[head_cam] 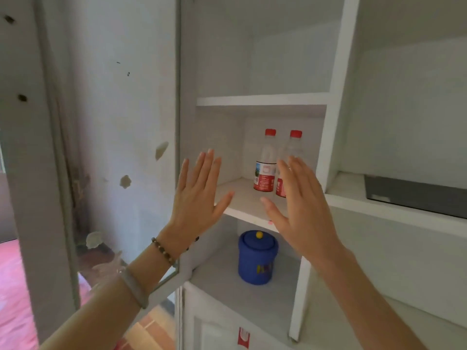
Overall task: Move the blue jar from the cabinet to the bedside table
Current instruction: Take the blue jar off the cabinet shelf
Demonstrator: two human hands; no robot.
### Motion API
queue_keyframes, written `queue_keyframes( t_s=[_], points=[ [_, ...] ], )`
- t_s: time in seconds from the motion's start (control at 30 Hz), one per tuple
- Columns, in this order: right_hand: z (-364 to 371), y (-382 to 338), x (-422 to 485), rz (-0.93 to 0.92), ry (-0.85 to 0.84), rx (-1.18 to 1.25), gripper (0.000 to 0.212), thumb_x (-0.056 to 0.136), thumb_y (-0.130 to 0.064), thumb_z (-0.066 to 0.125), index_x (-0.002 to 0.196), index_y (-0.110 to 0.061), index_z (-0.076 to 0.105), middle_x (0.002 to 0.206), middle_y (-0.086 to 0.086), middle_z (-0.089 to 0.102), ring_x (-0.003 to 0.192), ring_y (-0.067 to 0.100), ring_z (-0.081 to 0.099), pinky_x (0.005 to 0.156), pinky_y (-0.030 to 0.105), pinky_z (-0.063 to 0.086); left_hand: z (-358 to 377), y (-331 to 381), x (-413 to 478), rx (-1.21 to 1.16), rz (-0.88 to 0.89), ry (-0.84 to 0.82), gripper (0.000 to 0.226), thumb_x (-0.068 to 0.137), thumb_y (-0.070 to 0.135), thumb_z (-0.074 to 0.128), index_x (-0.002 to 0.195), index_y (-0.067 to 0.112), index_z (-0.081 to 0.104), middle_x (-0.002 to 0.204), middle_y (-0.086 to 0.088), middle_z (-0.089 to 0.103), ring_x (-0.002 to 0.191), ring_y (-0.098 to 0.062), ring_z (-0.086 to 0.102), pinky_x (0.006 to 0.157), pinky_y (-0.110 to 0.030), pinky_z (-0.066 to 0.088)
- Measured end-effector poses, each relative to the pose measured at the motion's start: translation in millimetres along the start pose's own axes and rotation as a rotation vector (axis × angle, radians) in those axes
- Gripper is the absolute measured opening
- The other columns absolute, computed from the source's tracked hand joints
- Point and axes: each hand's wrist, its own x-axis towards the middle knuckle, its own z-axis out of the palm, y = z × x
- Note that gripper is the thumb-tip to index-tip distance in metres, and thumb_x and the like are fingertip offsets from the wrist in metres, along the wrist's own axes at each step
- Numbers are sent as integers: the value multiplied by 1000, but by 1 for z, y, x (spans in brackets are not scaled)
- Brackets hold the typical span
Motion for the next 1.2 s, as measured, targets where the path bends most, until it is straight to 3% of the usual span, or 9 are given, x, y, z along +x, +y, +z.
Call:
queue_keyframes(
  t_s=[0.1, 0.33, 0.47, 0.63, 0.93, 1.2],
  points=[
    [-8, 13, -10, 17, -6, -46, 63, 88, -42, 44, 138, -5, 30, 142, 21, 36, 134, 31, 27, 111, 39, 19, 11, 19, 1, -29, 12, -23, 69, 96, 51, 32, 142, -1, 37, 151, -19, 32, 141, -31, 27, 116, -50, 14],
    [-4, 22, -21, 36, -18, -96, 66, 87, -42, 45, 139, -5, 28, 144, 19, 34, 134, 28, 25, 108, 46, 27, 27, 33, -1, -107, 6, -52, 70, 96, 52, 31, 142, 0, 39, 151, -18, 33, 142, -29, 27, 117, -48, 11],
    [9, 23, -20, 44, -31, -121, 68, 87, -43, 45, 141, -6, 26, 146, 17, 32, 135, 27, 23, 110, 42, 22, 44, 31, 4, -147, 13, -61, 72, 95, 54, 30, 142, 1, 38, 151, -17, 33, 142, -28, 25, 118, -45, 6],
    [37, 27, -9, 97, -47, -154, 69, 87, -46, 42, 141, -8, 25, 146, 16, 32, 136, 26, 22, 111, 33, 15, 77, 20, 15, -200, 40, -54, 71, 94, 53, 33, 141, 0, 40, 149, -18, 36, 140, -29, 28, 116, -49, 13],
    [73, 21, 3, 184, -22, -215, 69, 86, -45, 44, 141, -8, 25, 145, 18, 31, 135, 29, 24, 109, 42, 24, 125, 6, 35, -303, 77, -41, 72, 96, 55, 28, 142, 1, 37, 149, -17, 37, 140, -28, 30, 118, -46, 10],
    [90, 14, -11, 204, -26, -243, 68, 86, -42, 47, 139, -4, 29, 144, 19, 34, 133, 29, 26, 109, 41, 24, 140, 4, 17, -412, 5, -63, 72, 97, 55, 25, 141, 0, 38, 148, -18, 38, 139, -30, 33, 118, -45, 8]
  ],
)
